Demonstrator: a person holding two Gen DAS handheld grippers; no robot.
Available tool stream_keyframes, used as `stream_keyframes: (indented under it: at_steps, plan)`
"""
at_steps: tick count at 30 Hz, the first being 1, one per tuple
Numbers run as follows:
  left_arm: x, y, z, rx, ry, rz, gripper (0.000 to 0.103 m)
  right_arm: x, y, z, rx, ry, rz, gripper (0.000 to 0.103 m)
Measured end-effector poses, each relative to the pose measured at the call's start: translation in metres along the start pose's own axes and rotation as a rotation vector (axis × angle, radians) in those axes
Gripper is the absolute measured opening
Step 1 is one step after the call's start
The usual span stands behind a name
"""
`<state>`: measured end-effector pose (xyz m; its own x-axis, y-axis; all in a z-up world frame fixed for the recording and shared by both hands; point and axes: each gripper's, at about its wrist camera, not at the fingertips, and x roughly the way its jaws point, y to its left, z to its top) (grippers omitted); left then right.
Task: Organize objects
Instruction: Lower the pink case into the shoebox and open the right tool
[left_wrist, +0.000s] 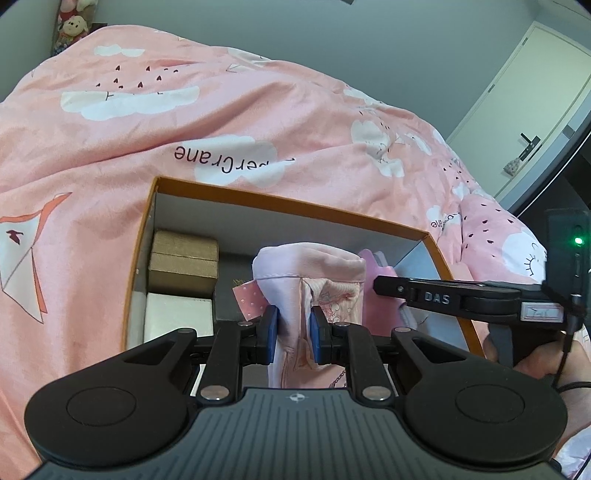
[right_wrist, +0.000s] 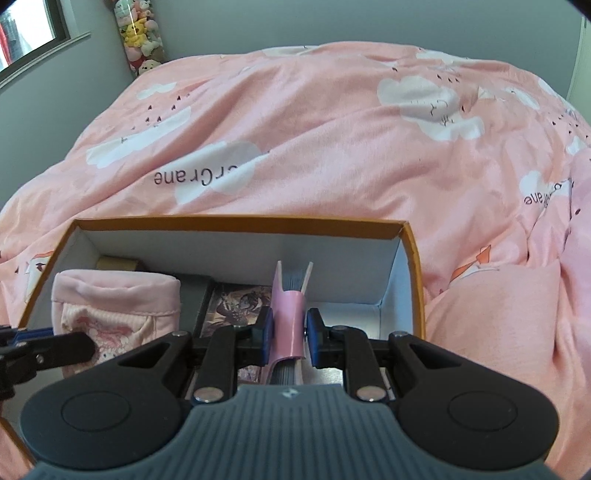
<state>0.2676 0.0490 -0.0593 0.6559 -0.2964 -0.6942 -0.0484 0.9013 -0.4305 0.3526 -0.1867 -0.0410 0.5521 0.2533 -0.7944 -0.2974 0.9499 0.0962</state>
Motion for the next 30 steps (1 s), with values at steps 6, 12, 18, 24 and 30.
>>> stream_keyframes:
  at_steps: [6,12,18,24,30]
  plan:
    - [0.005,0.000,0.000,-0.008,0.010,-0.002,0.020,0.016,-0.005,-0.002,0.016,0.043,0.012,0.021]
    - [0.007,-0.001,-0.002,-0.005,0.020,0.002,0.020,0.018,0.005,0.000,-0.120,0.043,-0.046,0.022]
    - [0.007,-0.001,-0.003,0.000,0.021,0.002,0.020,0.020,0.012,0.002,-0.281,0.060,-0.095,0.023]
    - [0.007,-0.002,-0.003,0.010,0.026,0.004,0.020,0.017,0.015,0.003,-0.410,0.063,-0.130,0.032]
    - [0.008,-0.004,-0.002,0.018,0.030,0.006,0.020,0.007,0.023,0.000,-0.500,0.110,-0.061,0.038]
